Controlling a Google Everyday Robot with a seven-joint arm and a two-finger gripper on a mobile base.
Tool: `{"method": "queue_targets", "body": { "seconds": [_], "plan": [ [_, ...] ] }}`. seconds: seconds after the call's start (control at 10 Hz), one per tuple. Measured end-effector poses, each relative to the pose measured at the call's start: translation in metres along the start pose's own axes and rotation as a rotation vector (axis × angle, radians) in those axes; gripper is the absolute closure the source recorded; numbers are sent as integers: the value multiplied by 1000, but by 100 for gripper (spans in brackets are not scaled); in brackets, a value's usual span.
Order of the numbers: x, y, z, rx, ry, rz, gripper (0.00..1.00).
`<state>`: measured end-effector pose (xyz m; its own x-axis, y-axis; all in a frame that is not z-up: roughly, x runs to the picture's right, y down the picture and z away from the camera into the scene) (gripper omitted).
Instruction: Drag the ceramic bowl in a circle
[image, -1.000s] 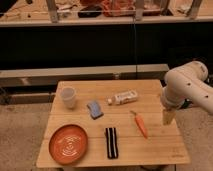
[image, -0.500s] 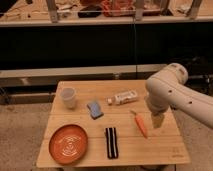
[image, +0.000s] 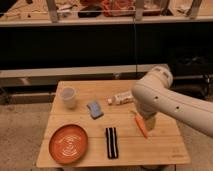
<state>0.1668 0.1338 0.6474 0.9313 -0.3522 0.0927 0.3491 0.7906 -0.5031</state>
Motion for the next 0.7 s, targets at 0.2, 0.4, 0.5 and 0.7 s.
{"method": "queue_targets", "body": {
  "seconds": [0.2,0.4,0.5,0.7],
  "plan": [
    [-9,1,0,6,0,-32,20],
    [-30,-3,-2,17,-4,-95,20],
    [-39,-3,-3,24,-7,-136,20],
    [-42,-2,-4,31,-8,-165,20]
  ]
}}
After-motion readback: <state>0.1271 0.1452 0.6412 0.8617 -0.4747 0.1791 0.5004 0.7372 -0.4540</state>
